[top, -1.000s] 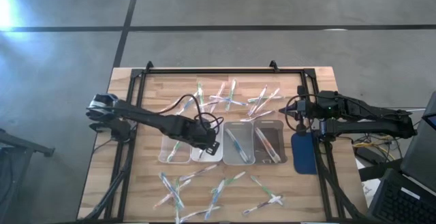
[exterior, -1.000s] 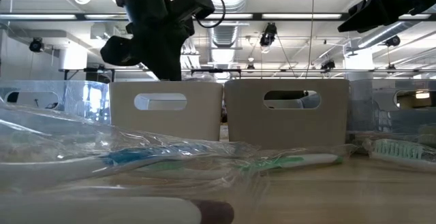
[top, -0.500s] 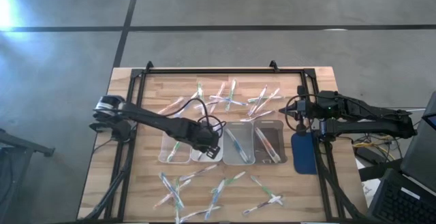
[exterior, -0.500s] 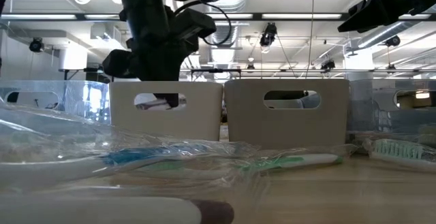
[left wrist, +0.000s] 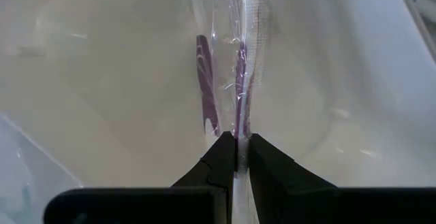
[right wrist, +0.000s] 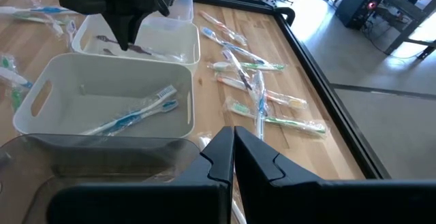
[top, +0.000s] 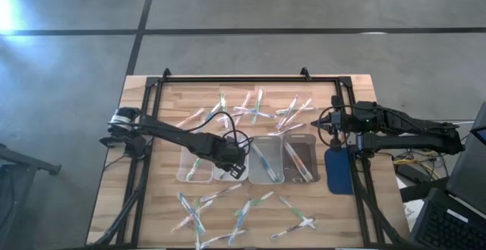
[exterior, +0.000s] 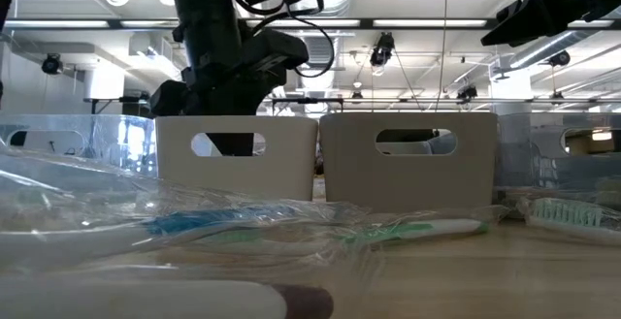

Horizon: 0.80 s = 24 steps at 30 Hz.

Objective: Pick & Place Toothbrushes
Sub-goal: Put the purple toothbrush into the white bin

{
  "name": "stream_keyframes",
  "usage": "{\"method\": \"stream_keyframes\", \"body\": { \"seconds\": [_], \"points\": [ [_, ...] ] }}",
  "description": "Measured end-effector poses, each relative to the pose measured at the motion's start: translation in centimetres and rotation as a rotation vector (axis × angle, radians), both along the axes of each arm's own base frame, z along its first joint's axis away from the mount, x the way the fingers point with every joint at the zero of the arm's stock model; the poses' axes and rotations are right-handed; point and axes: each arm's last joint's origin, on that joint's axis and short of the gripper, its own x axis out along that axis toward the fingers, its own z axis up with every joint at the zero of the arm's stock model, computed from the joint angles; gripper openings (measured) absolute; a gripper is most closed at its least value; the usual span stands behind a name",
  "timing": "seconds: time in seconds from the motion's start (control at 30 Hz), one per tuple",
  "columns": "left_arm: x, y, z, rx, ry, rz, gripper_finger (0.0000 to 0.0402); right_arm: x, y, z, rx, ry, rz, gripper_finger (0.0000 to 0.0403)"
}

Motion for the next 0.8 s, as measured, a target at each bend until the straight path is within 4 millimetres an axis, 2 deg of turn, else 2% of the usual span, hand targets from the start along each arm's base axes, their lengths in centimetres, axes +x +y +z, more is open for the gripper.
{"method": "stream_keyframes", "body": {
  "seconds": [0.4,0.8],
  "points": [
    [0.23,0.16,-0.38,-0.006,0.005,-0.021,0.0035,-0.01,0.00,0.00,0.000,0.000,0.000,0.0008],
    [0.37,0.29,-0.31,-0.033,-0.005,-0.019,0.0104,-0.01,0.00,0.01,0.000,-0.001,0.000,0.0008]
  ]
}}
